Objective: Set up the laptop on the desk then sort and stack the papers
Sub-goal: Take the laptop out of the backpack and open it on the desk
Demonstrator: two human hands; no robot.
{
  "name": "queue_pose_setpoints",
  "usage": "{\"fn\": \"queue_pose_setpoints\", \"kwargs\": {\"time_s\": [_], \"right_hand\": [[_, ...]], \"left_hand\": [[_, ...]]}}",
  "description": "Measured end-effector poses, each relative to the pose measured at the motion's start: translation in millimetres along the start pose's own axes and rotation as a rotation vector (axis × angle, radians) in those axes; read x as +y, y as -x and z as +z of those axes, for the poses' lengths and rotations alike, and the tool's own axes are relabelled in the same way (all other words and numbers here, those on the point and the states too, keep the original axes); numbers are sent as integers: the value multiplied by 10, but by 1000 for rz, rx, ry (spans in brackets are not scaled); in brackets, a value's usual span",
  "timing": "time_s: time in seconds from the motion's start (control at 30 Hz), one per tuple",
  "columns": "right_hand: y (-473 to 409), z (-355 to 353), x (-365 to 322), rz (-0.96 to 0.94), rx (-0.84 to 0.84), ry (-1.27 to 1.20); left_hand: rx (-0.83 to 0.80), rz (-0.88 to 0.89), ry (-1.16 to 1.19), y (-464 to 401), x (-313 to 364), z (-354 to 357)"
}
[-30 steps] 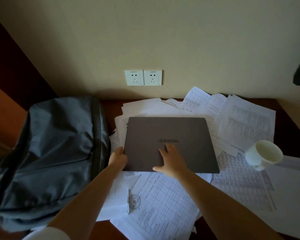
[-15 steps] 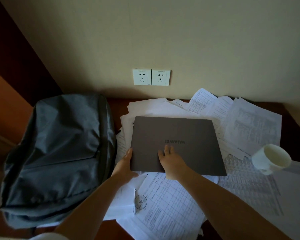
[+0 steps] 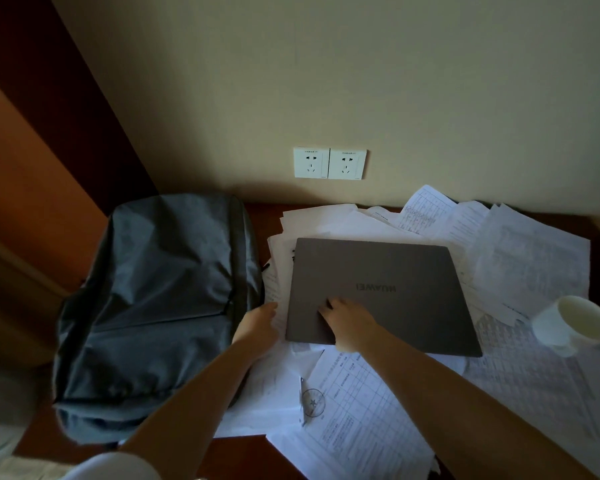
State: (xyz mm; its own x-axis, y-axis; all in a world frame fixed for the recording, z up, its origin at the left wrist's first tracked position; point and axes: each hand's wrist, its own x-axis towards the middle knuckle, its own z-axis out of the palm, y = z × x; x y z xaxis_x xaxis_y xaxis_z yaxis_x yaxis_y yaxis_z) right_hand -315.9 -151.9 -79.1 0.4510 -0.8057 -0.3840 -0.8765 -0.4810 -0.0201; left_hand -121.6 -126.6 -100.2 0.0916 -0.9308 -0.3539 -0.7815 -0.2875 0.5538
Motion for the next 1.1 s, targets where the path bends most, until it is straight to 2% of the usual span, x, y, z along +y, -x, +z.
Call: {"fn": "queue_pose_setpoints", "kwargs": {"time_s": [0.1,0.17,0.43,0.7,1.0,1.1], "right_hand": [[55,26,-100,89,-52,52],[69,41,-119,101,-83,79],[45,13,-132,98,-136,33],[17,-41,-62,66,-159,56],[84,-90,-85,63,-99,99],[111,-160,-76,65,14,77]], "left_hand": [[-145,91,-89,11,62,26],[-182,108,-50,5,98,114],[-142,72,49,-64,27,184],[-108,116,64,-31,3,226],[20,117,158,-47,52,274],[26,64,133,-83,54,278]]}}
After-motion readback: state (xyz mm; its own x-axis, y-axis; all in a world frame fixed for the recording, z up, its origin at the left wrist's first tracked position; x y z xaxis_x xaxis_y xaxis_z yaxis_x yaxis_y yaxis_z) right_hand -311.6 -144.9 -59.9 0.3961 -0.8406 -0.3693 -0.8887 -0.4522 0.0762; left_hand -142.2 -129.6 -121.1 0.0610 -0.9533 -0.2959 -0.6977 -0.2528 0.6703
